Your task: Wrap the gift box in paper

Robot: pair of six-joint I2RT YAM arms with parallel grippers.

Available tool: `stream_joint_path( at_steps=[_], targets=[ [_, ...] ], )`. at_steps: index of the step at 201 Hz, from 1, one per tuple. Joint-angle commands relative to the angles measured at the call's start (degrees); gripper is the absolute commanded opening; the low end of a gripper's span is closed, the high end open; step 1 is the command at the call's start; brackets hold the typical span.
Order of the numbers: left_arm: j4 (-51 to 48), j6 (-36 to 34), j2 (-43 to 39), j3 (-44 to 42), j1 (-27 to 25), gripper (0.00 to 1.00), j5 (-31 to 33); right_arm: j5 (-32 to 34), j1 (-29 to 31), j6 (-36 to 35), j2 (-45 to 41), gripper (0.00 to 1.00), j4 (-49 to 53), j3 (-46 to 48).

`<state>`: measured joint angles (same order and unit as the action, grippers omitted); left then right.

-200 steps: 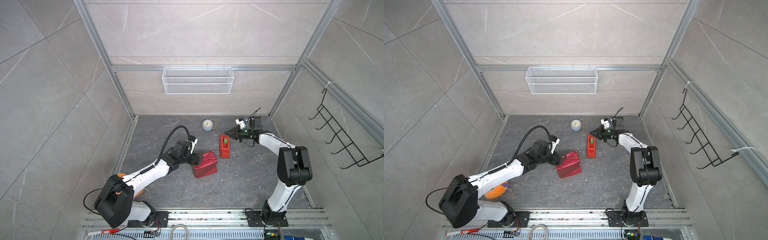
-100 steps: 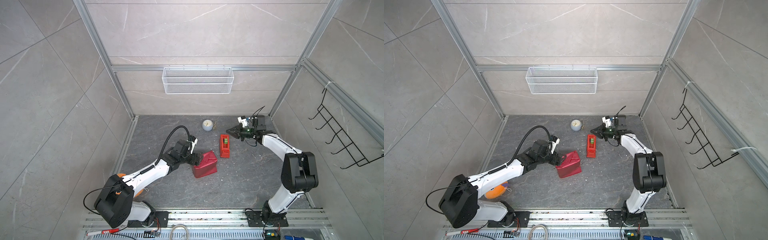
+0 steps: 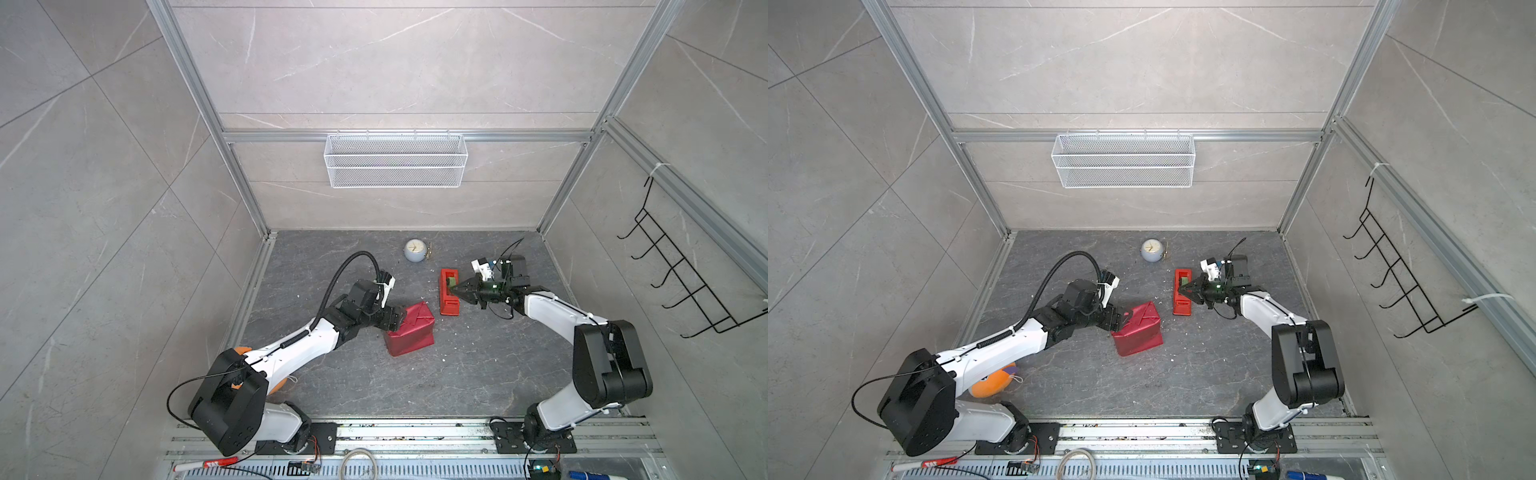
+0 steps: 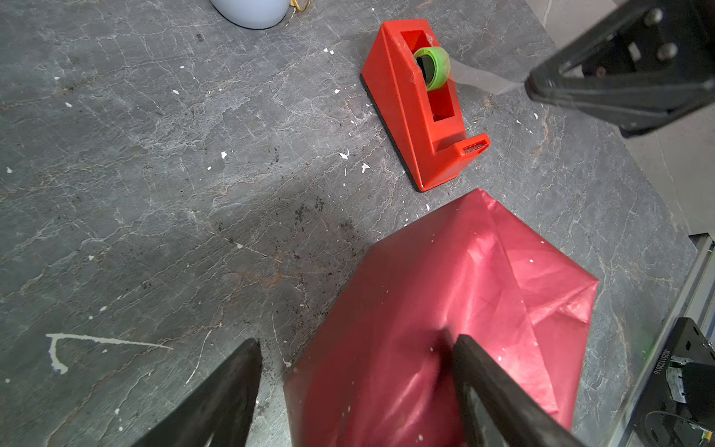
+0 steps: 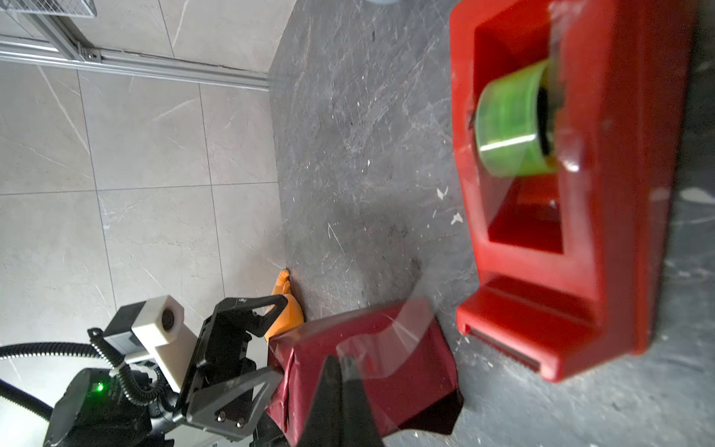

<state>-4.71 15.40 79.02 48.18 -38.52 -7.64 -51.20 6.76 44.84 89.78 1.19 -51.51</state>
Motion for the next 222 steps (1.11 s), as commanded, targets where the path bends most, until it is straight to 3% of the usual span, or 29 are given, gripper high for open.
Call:
stream_joint_path(
  at_steps=[1,222],
  targets=[
    [-4.01,-1.73,0.68,-0.72,-0.17,0.79,0.52,0.84,0.54,1.47,-2.95,0.0,-2.92,3.24],
    [-3.6,-1.77,1.66,-0.54,-0.22,0.79,0.52,3.19,2.48,0.61,-4.17,0.0,-6.74,15.8]
  ],
)
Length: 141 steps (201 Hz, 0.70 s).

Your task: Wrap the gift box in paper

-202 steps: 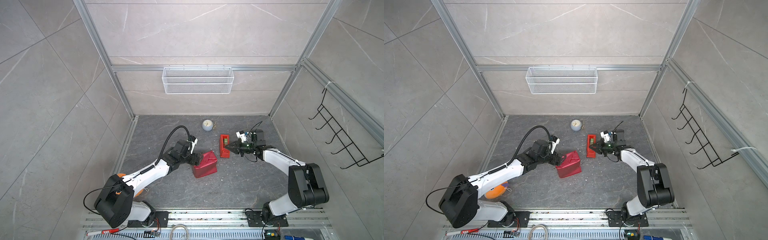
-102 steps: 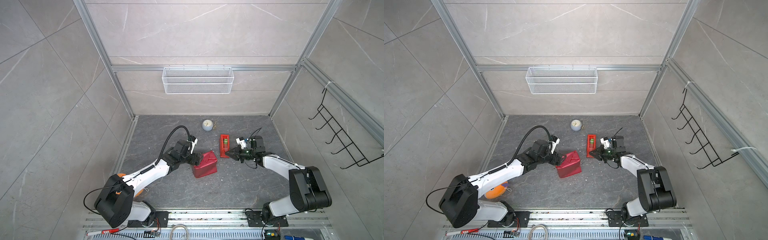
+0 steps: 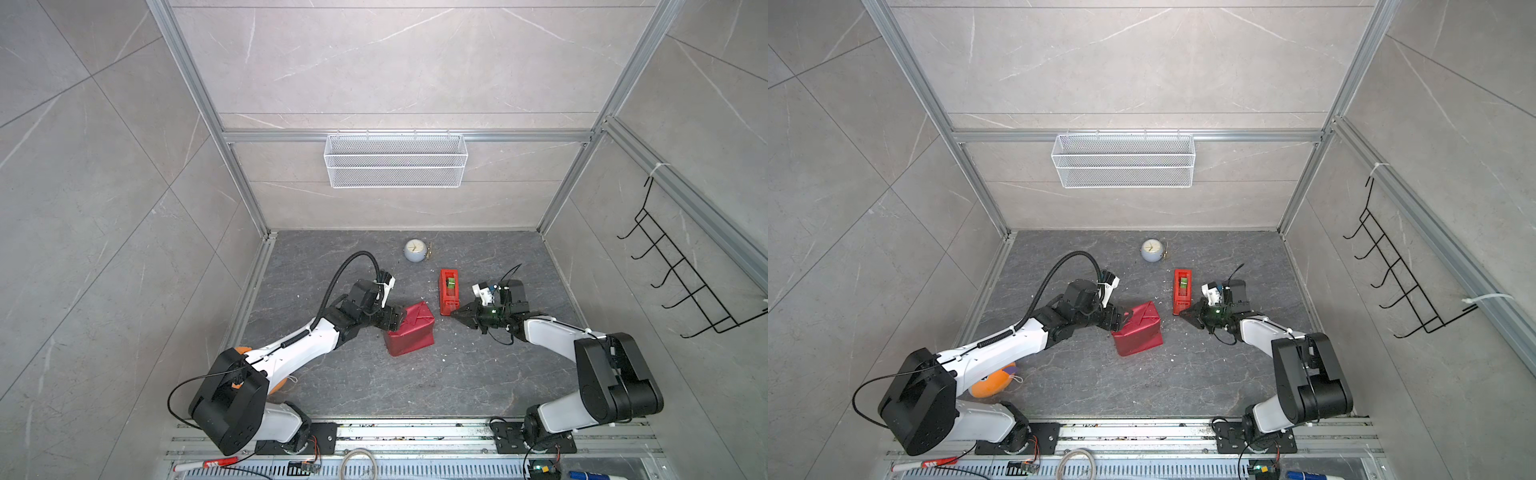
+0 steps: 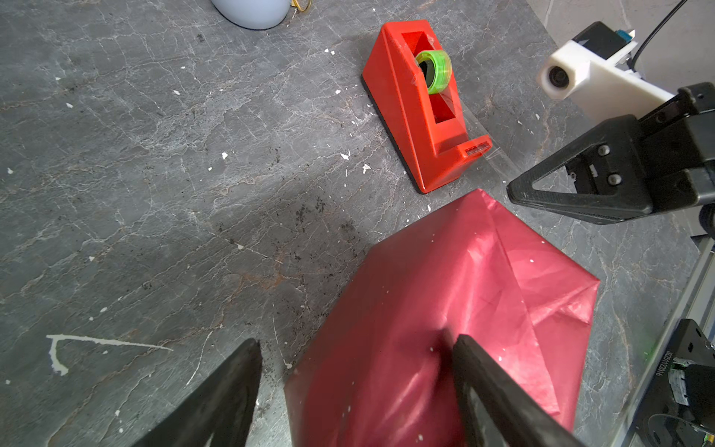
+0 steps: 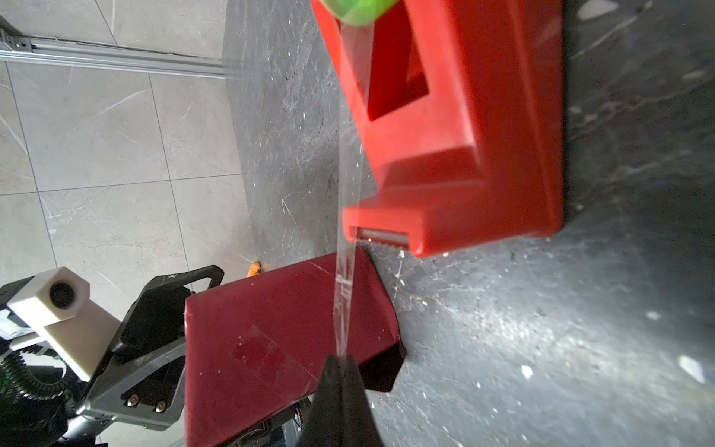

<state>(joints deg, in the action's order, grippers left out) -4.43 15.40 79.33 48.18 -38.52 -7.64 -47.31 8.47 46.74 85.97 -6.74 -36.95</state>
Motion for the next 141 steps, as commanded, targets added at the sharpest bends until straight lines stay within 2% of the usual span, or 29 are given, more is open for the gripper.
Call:
stream_joint_path(
  at_steps=[1,141],
  targets=[
    [-3.86,-1.77,1.35,-0.54,-0.18,0.79,0.52,-0.69,0.77,-1.3,-0.37,0.0,1.2,1.21],
    [-3.98,-1.73,1.49,-0.46,-0.16,0.79,0.43,2.33,0.88,-3.97,5.18,0.0,-0.33,3.31]
  ],
)
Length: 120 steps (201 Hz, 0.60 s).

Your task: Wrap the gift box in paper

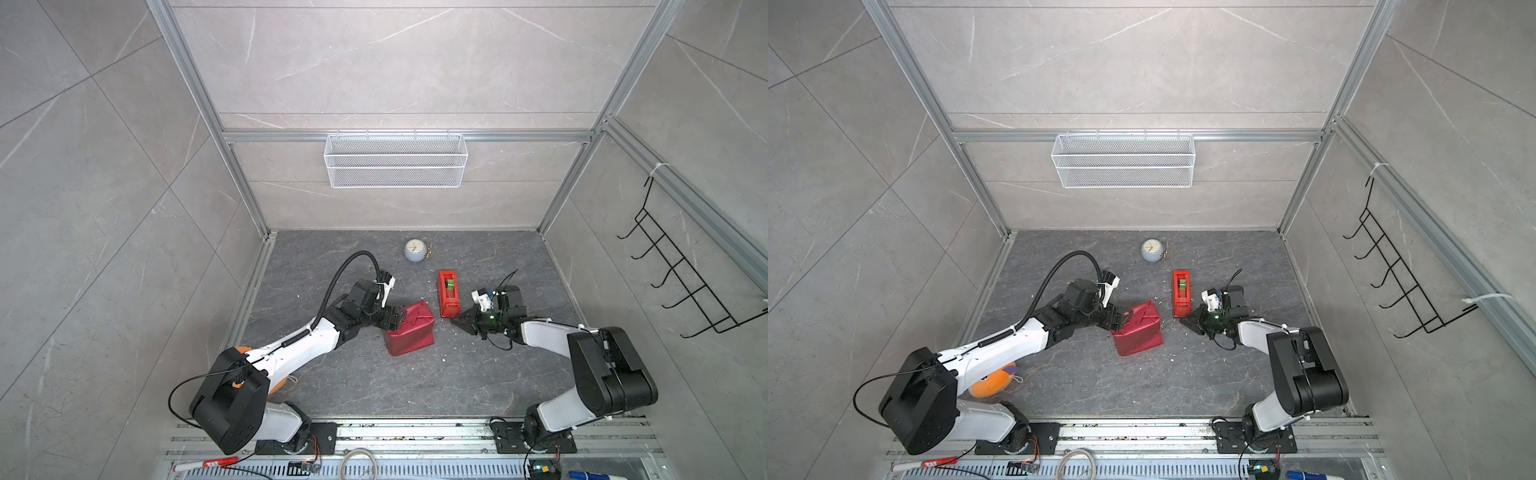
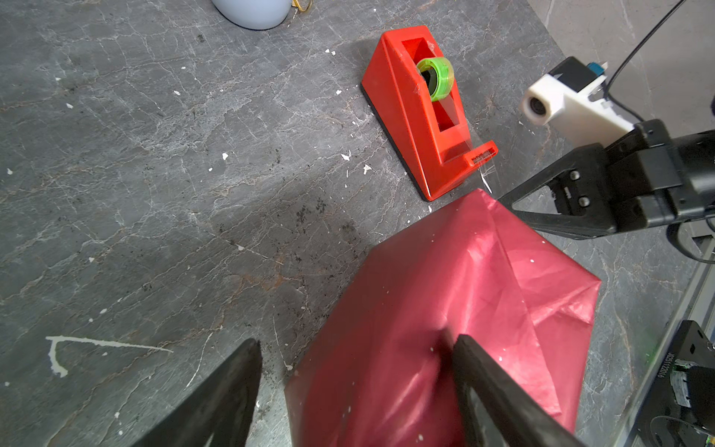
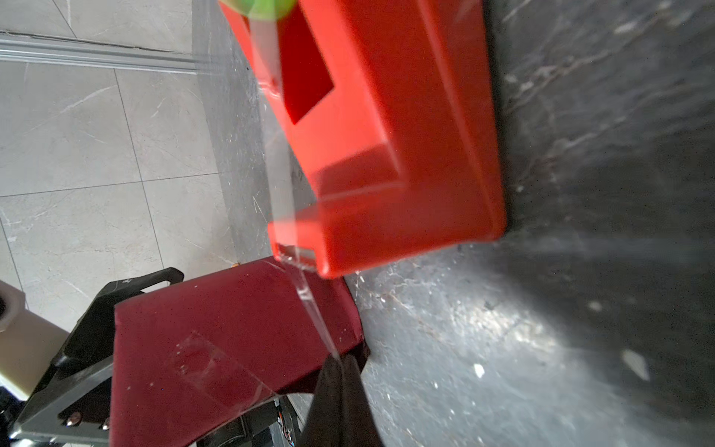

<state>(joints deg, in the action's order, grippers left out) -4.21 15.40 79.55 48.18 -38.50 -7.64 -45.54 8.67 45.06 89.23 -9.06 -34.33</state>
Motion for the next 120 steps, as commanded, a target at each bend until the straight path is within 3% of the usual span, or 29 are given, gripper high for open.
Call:
stream_joint_path(
  at_steps=[1,75,120],
  targets=[
    [-4.21,-1.71,1.29,-0.5,-0.22,0.79,0.43,0.59,0.71,-2.36,2.05,0.0,2.01,0.68],
    [-4.33,-2.06,1.05,-0.55,-0.18,0.79,0.52,5.3,0.6,-7.05,8.58,0.0,4.34,-1.91],
    [-4.3,-2.14,1.05,-0.53,-0.22,0.79,0.58,9.75,0.48,-13.04,8.23,0.0,11.86,-5.02]
  ],
)
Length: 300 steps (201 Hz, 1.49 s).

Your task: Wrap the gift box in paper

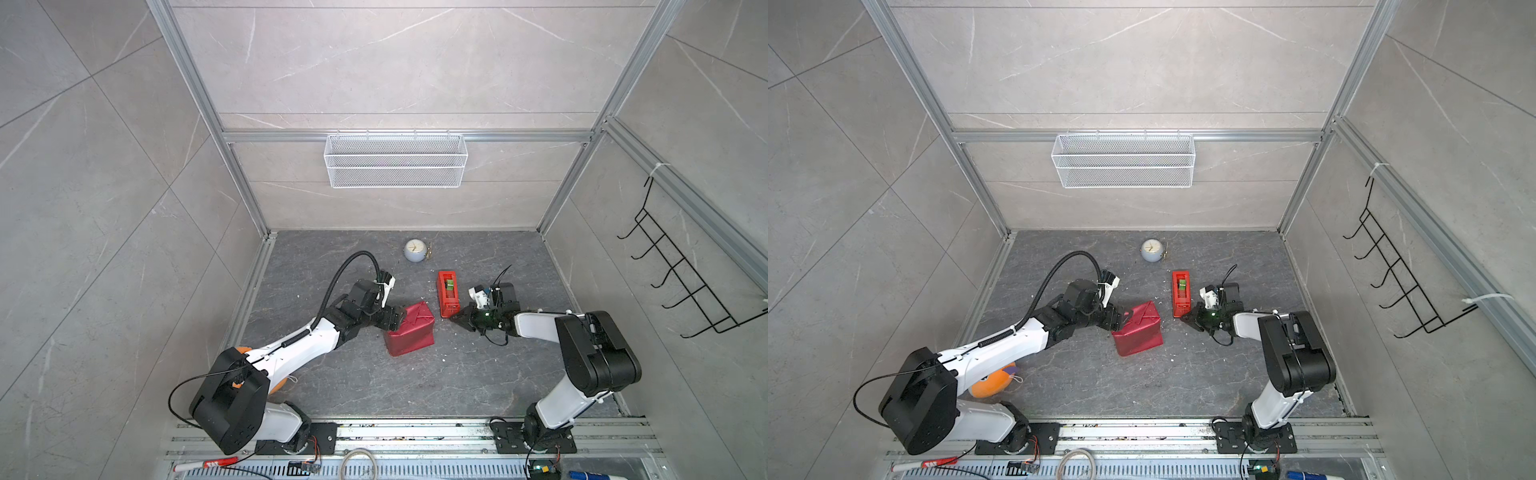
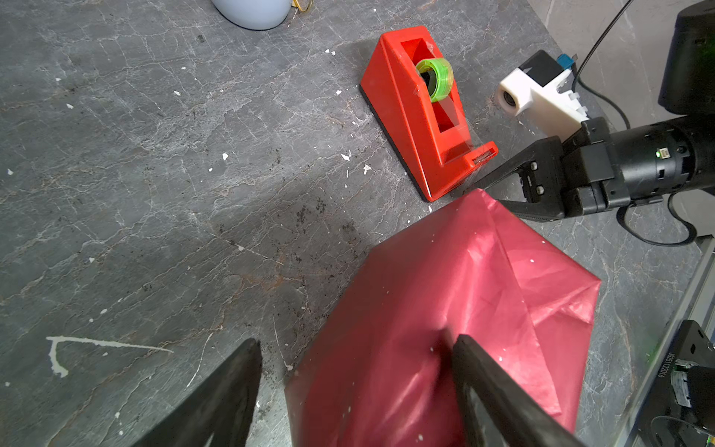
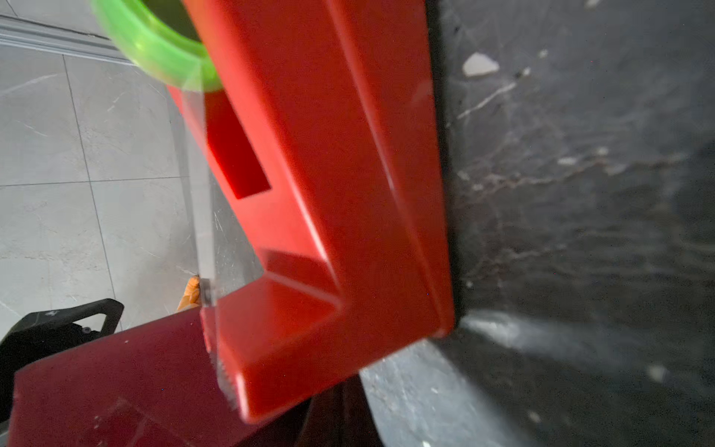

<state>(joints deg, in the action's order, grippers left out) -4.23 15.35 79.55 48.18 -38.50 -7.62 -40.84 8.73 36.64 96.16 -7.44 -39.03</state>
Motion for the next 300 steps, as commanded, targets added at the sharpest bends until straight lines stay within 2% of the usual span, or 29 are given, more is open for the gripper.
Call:
stream_joint_path(
  at_steps=[1,84,112,129,159,183,207,226,247,300],
  targets=[
    [-4.24,-2.13,1.05,-0.54,-0.19,0.79,0.57,5.15,0.41,-4.68,1.22,0.0,10.38,-0.38],
    [-3.98,-2.1,1.14,-0.81,-0.17,0.79,0.67,8.28,0.41,-9.49,1.79,0.0,17.19,-4.65],
    [-3.88,-2.12,1.19,-0.9,-0.22,0.79,0.62,7.49,0.12,-10.46,0.88,0.0,18.77,-5.31],
    [-3.87,-2.15,1.27,-0.92,-0.17,0.79,0.55,6.39,0.15,-10.5,-3.3,0.0,20.0,-4.38],
    [-3.92,-1.96,1.48,-0.94,-0.18,0.79,0.59,2.85,1.32,-5.96,-17.38,0.0,19.24,-0.53],
    [-3.82,-1.86,1.66,-0.9,-0.23,0.79,0.41,4.64,6.38,1.06,-27.77,0.0,16.79,0.76],
    [-4.0,-1.82,1.58,-0.8,-0.21,0.79,0.49,11.78,14.41,8.13,-32.05,0.0,11.72,0.38],
    [-4.0,-1.86,1.49,-0.99,-0.25,0.79,0.59,17.58,20.88,12.08,-31.08,0.0,6.85,-0.42],
    [-3.93,-1.9,1.49,-0.99,-0.18,0.79,0.58,23.8,27.71,13.12,-27.8,0.0,4.45,-2.61],
    [-4.08,-2.18,1.22,-1.16,-0.19,0.79,0.86,30.71,36.74,14.94,-21.45,0.0,1.18,-5.43]
  ],
)
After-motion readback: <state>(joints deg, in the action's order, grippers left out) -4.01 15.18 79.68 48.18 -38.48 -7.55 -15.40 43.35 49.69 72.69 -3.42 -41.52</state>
